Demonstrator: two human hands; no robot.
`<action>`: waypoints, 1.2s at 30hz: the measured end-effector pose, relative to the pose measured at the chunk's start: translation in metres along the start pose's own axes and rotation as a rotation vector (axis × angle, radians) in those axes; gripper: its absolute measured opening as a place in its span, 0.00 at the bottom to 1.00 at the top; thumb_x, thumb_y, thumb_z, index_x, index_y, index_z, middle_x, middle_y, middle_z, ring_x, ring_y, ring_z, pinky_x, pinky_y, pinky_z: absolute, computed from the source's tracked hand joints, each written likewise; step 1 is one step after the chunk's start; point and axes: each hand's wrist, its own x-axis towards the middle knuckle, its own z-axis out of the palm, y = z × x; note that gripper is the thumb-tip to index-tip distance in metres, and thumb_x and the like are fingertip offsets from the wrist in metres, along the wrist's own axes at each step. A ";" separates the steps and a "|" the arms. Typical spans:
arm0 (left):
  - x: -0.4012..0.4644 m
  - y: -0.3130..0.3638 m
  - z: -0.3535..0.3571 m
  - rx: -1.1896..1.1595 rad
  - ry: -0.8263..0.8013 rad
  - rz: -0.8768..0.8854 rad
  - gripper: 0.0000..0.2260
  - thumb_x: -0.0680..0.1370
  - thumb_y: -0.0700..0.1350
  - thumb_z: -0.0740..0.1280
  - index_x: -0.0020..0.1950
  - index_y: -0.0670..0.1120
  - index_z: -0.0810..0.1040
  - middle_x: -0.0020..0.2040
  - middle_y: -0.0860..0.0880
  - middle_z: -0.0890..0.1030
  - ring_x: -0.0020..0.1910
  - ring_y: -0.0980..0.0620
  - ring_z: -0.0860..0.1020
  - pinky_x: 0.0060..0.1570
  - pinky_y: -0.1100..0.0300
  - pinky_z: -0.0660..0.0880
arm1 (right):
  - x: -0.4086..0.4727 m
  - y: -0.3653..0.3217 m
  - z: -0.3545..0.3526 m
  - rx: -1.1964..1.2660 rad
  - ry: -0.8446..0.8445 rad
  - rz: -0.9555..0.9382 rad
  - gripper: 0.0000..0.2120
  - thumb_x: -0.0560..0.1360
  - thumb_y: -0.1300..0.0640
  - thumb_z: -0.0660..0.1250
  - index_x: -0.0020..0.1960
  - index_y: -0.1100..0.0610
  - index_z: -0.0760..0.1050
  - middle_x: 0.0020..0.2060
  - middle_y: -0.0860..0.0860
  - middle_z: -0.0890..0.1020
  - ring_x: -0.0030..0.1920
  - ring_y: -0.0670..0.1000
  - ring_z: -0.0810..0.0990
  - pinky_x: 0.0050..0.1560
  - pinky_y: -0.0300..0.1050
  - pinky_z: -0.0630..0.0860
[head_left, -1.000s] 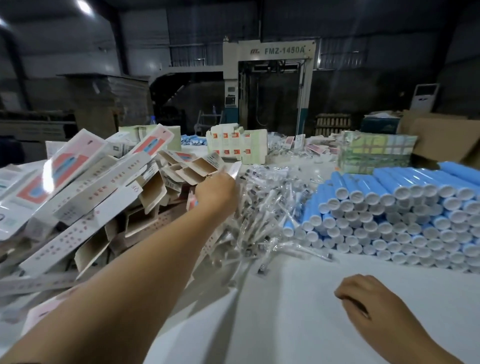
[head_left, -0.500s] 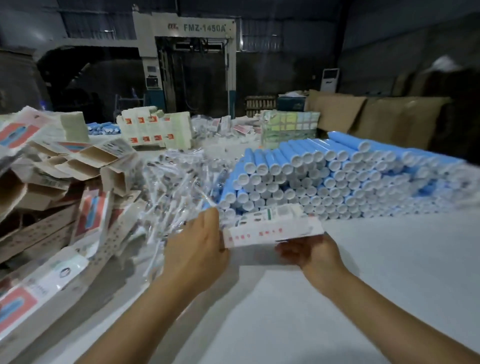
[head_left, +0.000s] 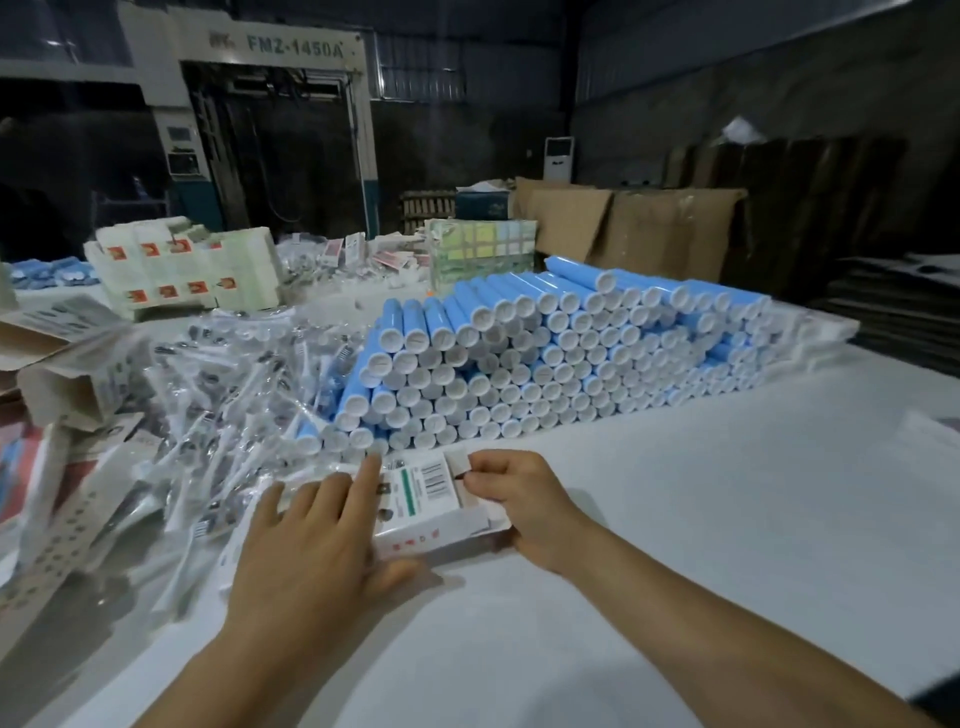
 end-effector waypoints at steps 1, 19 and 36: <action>0.000 0.001 0.001 -0.028 0.014 0.012 0.41 0.72 0.70 0.50 0.61 0.37 0.79 0.43 0.44 0.81 0.38 0.40 0.80 0.39 0.44 0.78 | 0.000 -0.001 -0.001 -0.061 0.012 -0.012 0.15 0.75 0.70 0.62 0.38 0.56 0.83 0.36 0.52 0.84 0.35 0.48 0.82 0.33 0.37 0.76; 0.004 0.012 0.021 -0.075 -0.045 0.121 0.34 0.70 0.69 0.52 0.45 0.43 0.83 0.33 0.48 0.77 0.29 0.44 0.78 0.25 0.54 0.72 | 0.127 -0.207 -0.087 -1.846 0.646 -0.050 0.12 0.79 0.61 0.59 0.59 0.63 0.74 0.49 0.58 0.77 0.48 0.58 0.75 0.42 0.46 0.70; 0.001 0.014 0.002 -0.111 -0.271 -0.073 0.39 0.69 0.73 0.43 0.68 0.50 0.66 0.57 0.52 0.75 0.56 0.48 0.74 0.50 0.53 0.69 | 0.017 -0.165 -0.048 -0.518 0.412 -0.417 0.53 0.69 0.66 0.69 0.75 0.41 0.34 0.44 0.54 0.72 0.22 0.52 0.79 0.23 0.42 0.75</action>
